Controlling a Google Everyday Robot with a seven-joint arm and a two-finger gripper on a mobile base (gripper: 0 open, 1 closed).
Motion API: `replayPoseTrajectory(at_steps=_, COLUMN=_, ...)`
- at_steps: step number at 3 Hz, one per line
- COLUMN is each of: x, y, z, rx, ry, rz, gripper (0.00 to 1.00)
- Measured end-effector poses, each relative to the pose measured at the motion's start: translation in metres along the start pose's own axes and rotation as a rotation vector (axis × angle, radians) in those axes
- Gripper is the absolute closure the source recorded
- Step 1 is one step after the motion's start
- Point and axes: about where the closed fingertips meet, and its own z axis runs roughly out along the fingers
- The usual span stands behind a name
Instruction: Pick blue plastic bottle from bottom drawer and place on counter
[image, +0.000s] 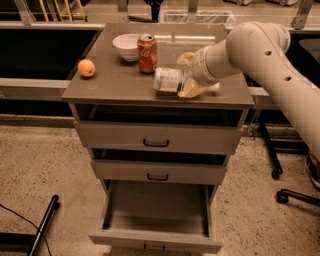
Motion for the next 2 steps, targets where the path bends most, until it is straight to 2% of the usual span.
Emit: replayPoseTrajectory(at_steps=2, x=0.0, y=0.0, z=0.0001, rx=0.0, ry=0.0, rz=0.0, gripper=0.0)
